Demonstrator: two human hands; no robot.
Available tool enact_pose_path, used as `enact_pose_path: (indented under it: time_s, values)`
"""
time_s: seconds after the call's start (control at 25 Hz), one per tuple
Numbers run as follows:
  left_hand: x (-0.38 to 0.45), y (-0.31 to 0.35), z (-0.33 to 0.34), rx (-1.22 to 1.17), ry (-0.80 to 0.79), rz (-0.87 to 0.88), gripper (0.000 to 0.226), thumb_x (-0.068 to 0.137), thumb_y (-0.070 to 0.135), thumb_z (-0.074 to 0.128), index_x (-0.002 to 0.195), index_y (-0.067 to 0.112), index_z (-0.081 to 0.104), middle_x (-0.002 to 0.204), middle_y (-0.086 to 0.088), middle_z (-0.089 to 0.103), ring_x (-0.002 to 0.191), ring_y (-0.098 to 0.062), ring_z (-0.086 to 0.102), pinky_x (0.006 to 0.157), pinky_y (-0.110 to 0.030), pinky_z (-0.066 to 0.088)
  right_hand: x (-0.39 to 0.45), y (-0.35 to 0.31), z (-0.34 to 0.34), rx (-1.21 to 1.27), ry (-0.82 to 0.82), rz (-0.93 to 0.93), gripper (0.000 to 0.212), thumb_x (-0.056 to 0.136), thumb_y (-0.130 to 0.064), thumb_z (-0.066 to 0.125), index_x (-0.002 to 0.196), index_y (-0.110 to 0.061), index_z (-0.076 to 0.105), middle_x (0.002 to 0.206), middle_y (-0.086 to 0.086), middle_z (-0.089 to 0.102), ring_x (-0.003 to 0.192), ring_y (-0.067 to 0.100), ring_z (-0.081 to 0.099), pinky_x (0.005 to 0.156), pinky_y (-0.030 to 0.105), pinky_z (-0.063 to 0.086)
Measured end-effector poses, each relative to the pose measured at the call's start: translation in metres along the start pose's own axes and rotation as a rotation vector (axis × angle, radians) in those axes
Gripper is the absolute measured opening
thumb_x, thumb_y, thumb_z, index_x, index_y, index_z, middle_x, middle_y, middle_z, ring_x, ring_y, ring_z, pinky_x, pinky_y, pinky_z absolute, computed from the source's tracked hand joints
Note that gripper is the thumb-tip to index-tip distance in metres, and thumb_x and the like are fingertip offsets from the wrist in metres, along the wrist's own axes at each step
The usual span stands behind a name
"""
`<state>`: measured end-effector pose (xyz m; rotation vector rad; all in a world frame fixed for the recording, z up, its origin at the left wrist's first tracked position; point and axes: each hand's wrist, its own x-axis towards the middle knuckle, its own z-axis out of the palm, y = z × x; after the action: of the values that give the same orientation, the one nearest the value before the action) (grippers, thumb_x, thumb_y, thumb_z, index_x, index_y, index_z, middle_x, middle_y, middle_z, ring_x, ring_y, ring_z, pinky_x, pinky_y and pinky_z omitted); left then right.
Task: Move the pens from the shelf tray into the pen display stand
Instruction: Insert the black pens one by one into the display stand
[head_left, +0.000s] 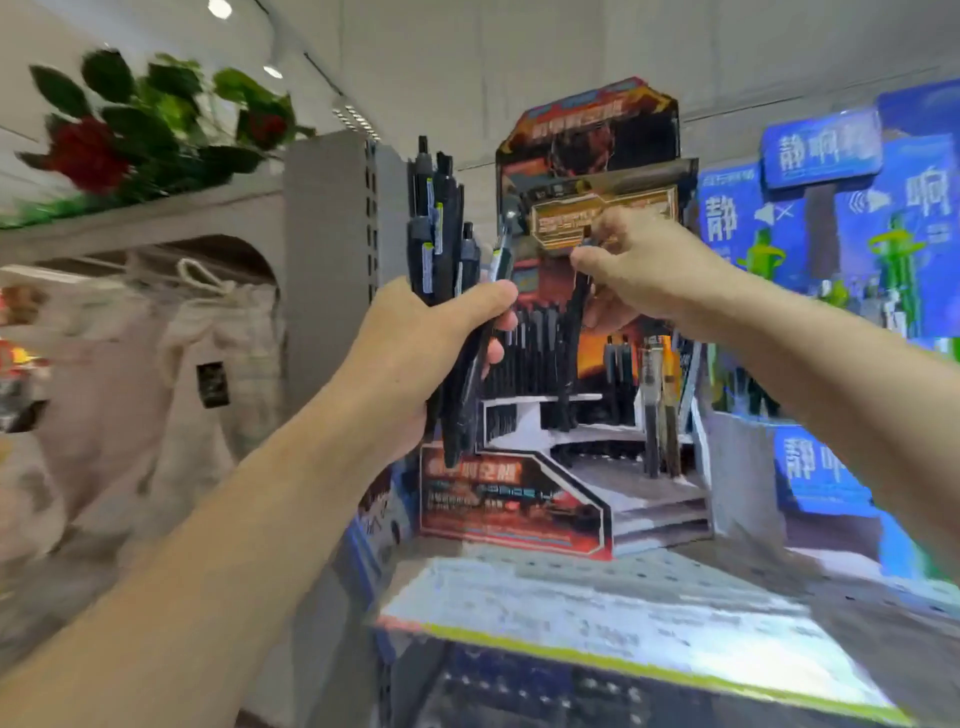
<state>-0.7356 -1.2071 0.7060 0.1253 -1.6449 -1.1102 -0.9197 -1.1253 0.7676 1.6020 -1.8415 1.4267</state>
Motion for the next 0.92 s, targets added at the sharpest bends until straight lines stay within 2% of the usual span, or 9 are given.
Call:
enact_pose_path:
  time_s: [0.16, 0.32, 0.48, 0.68, 0.8, 0.92]
  values:
    - [0.018, -0.008, -0.004, -0.026, -0.095, 0.019, 0.013, 0.088, 0.024, 0.076, 0.096, 0.014, 0.072, 0.075, -0.001, 0.076, 0.052, -0.011, 0.062, 0.054, -0.024, 0.053, 0.013, 0.015, 0.009, -0.112, 0.022, 0.062, 0.013, 0.103, -0.021, 0.055, 0.1, -0.008, 0.055, 0.07, 0.016, 0.073, 0.058, 0.023, 0.074, 0.055, 0.037, 0.063]
    - [0.028, -0.019, -0.003, -0.044, -0.107, 0.011, 0.014, 0.084, 0.028, 0.079, 0.092, 0.019, 0.071, 0.067, -0.001, 0.071, 0.053, -0.014, 0.063, 0.058, -0.029, 0.057, 0.025, 0.026, 0.01, -0.211, 0.019, 0.117, 0.011, 0.102, -0.018, 0.056, 0.1, -0.007, 0.056, 0.068, 0.014, 0.073, 0.058, 0.021, 0.075, 0.058, 0.037, 0.064]
    - [0.035, -0.03, 0.002, -0.06, -0.157, -0.012, 0.015, 0.083, 0.032, 0.08, 0.091, 0.024, 0.07, 0.058, 0.002, 0.066, 0.052, -0.013, 0.065, 0.054, -0.025, 0.054, 0.033, 0.035, 0.01, -0.249, -0.063, 0.187, 0.014, 0.102, -0.014, 0.055, 0.099, -0.001, 0.058, 0.069, 0.017, 0.074, 0.062, 0.022, 0.076, 0.066, 0.041, 0.064]
    - [0.042, -0.043, 0.002, -0.052, -0.149, -0.027, 0.024, 0.075, 0.041, 0.084, 0.088, 0.024, 0.073, 0.061, 0.0, 0.069, 0.052, -0.015, 0.065, 0.054, -0.027, 0.053, 0.038, 0.04, 0.014, -0.202, -0.142, 0.231, 0.013, 0.102, -0.013, 0.056, 0.102, 0.0, 0.056, 0.075, 0.021, 0.074, 0.068, 0.026, 0.077, 0.07, 0.041, 0.065]
    - [0.048, -0.044, 0.001, -0.088, -0.134, -0.013, 0.019, 0.068, 0.042, 0.084, 0.081, 0.032, 0.075, 0.061, 0.001, 0.069, 0.05, -0.015, 0.065, 0.052, -0.027, 0.053, 0.041, 0.039, 0.02, -0.195, -0.152, 0.227, 0.014, 0.102, -0.012, 0.056, 0.103, 0.001, 0.055, 0.076, 0.024, 0.073, 0.068, 0.026, 0.077, 0.066, 0.038, 0.065]
    - [0.047, -0.046, 0.003, -0.092, -0.11, 0.013, 0.02, 0.073, 0.037, 0.086, 0.084, 0.027, 0.073, 0.059, 0.002, 0.067, 0.048, -0.015, 0.064, 0.05, -0.027, 0.052, 0.04, 0.039, 0.025, -0.225, -0.14, 0.215, 0.014, 0.102, -0.013, 0.057, 0.104, 0.001, 0.055, 0.077, 0.024, 0.073, 0.066, 0.025, 0.076, 0.065, 0.039, 0.065]
